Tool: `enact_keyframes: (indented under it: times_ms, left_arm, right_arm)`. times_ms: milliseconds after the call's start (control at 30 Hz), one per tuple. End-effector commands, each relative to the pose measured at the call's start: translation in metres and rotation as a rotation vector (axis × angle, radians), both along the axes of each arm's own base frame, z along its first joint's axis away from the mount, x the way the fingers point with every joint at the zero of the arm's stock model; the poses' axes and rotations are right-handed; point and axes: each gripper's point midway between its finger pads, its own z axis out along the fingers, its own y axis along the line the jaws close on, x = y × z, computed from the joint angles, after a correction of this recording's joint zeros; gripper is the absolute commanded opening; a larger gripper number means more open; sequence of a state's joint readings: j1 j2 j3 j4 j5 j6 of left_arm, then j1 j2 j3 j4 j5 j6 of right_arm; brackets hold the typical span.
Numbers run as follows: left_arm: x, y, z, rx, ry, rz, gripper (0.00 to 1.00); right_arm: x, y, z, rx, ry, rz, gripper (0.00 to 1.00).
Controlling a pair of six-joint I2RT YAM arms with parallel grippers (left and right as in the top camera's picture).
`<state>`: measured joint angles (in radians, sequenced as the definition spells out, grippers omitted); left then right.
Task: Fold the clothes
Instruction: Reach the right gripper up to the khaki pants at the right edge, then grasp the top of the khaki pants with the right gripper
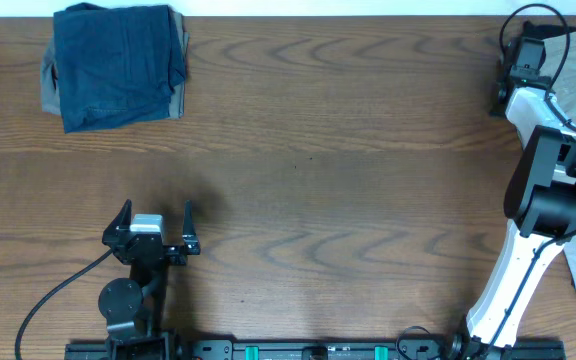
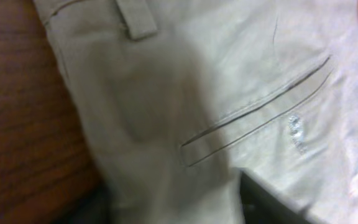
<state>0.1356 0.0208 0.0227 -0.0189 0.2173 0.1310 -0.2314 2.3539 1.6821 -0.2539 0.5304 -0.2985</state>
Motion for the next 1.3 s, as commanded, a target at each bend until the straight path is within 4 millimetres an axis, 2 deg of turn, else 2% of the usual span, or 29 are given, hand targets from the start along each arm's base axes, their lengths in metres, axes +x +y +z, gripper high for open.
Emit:
enact_keyframes:
  times_ms: [0,33,133,233,500,700,800,867,1067,1267]
  left_arm:
    - [-0.001,-0.001,-0.016,-0.012,0.048,-0.004,0.98]
    - [-0.001,-0.001,-0.016,-0.012,0.048,-0.004,0.98]
    - [-0.001,-0.001,-0.016,-0.012,0.048,-0.004,0.98]
    - [-0.001,-0.001,-0.016,-0.012,0.048,-0.004,0.98]
    - [-0.001,-0.001,-0.016,-0.012,0.048,-0.004,0.98]
    - [-0.001,-0.001,-0.016,-0.012,0.047,-0.004,0.98]
    - [-0.001,-0.001,-0.016,-0.012,0.048,-0.004,0.98]
    - [-0.001,-0.001,-0.016,-0.012,0.048,-0.004,0.98]
    - [-0.001,-0.001,-0.016,-0.012,0.048,-0.004,0.98]
    - [-0.001,-0.001,-0.016,-0.012,0.048,-0.004,0.98]
  right_arm:
    - [-0.002,-0.005,-0.008,0.017,-0.021,-0.053,0.25]
    - [-0.002,-0.004,-0.008,0.023,-0.032,-0.066,0.18]
    - [-0.002,-0.002,-0.003,0.034,-0.065,-0.102,0.09]
    - [0.0,0.001,0.013,0.048,-0.109,-0.126,0.01]
    - [-0.001,0.003,0.08,0.069,-0.242,-0.167,0.01]
    - [-0.011,0.009,0.105,0.073,-0.238,-0.164,0.01]
    - [-0.013,0.021,0.111,0.085,-0.224,-0.144,0.01]
    - [-0.013,0.034,0.114,0.11,-0.227,-0.132,0.01]
    - [-0.002,0.114,0.111,0.291,-0.198,0.038,0.01]
    - [-0.005,0.196,0.103,0.359,-0.14,0.133,0.01]
